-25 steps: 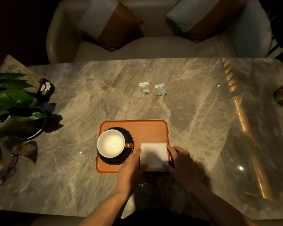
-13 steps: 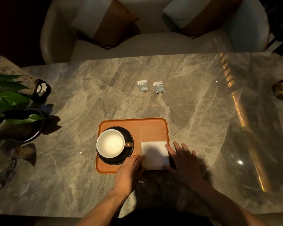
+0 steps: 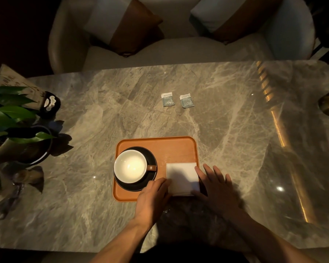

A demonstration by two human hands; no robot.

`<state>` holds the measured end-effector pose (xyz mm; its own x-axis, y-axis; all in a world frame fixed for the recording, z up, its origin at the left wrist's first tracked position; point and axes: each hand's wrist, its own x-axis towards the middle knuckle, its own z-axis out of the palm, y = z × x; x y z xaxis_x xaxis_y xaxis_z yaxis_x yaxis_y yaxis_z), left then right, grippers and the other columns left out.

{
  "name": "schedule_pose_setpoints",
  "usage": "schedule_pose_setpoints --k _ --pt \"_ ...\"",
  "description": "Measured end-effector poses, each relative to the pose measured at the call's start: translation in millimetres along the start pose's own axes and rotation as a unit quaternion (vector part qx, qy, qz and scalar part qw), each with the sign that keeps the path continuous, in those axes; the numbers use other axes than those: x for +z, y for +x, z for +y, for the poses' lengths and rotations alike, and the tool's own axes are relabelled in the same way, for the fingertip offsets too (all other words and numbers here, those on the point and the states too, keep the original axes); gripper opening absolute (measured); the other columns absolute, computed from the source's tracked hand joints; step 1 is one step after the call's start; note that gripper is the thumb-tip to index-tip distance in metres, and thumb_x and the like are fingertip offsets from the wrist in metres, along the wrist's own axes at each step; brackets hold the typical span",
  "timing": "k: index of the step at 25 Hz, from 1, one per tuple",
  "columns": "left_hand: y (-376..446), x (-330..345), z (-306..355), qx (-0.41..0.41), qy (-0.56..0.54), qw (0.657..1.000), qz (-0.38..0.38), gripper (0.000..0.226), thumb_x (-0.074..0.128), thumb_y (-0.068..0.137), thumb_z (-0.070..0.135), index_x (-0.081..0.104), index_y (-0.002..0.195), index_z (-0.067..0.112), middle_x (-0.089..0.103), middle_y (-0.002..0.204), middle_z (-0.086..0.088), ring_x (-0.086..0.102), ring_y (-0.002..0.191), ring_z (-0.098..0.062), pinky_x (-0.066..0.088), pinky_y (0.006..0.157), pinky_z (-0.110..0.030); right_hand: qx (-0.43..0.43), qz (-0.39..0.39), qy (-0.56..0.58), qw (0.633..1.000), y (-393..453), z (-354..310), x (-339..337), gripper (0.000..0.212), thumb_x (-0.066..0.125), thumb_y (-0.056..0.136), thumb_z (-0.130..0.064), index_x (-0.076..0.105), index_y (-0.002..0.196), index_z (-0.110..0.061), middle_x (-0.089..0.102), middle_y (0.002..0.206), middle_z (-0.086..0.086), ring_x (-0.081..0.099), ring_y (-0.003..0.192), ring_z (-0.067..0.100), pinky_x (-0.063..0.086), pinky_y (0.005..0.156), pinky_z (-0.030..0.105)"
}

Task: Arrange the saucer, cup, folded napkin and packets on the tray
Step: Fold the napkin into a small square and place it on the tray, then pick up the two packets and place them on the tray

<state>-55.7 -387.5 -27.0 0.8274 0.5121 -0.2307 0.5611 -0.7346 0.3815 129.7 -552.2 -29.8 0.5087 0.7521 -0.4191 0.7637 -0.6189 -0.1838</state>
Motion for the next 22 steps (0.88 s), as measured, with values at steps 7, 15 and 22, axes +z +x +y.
schedule_pose_setpoints --k 7,15,22 --pt "0 -5 1 0.011 -0.003 1.000 -0.019 0.038 0.054 0.094 0.043 0.049 0.130 0.034 0.053 0.125 0.019 0.053 0.102 -0.011 0.052 0.073 -0.031 0.009 -0.012 0.003 1.000 2 0 -1 0.086 0.021 0.077 -0.082 0.011 0.152 -0.041 0.021 0.162 -0.004 0.017 0.149 0.027 0.023 0.112 0.059" --pt "11 -45 4 0.027 -0.022 0.995 -0.096 0.034 0.047 0.095 0.049 0.054 0.127 0.039 0.061 0.121 0.014 0.059 0.107 -0.009 0.054 0.085 -0.034 -0.006 0.027 0.042 0.999 9 -3 -28 0.078 0.052 0.080 -0.073 0.047 0.143 -0.028 0.047 0.148 0.003 0.045 0.134 0.025 0.038 0.107 0.049" --pt "57 -129 5 0.079 -0.045 0.993 -0.079 0.032 0.052 0.088 0.052 0.061 0.115 0.037 0.065 0.111 0.016 0.060 0.099 -0.006 0.051 0.083 -0.031 -0.043 -0.019 0.071 0.996 45 0 -80 0.056 0.038 0.085 -0.064 0.055 0.128 -0.034 0.058 0.133 -0.009 0.051 0.120 0.014 0.039 0.100 0.037"
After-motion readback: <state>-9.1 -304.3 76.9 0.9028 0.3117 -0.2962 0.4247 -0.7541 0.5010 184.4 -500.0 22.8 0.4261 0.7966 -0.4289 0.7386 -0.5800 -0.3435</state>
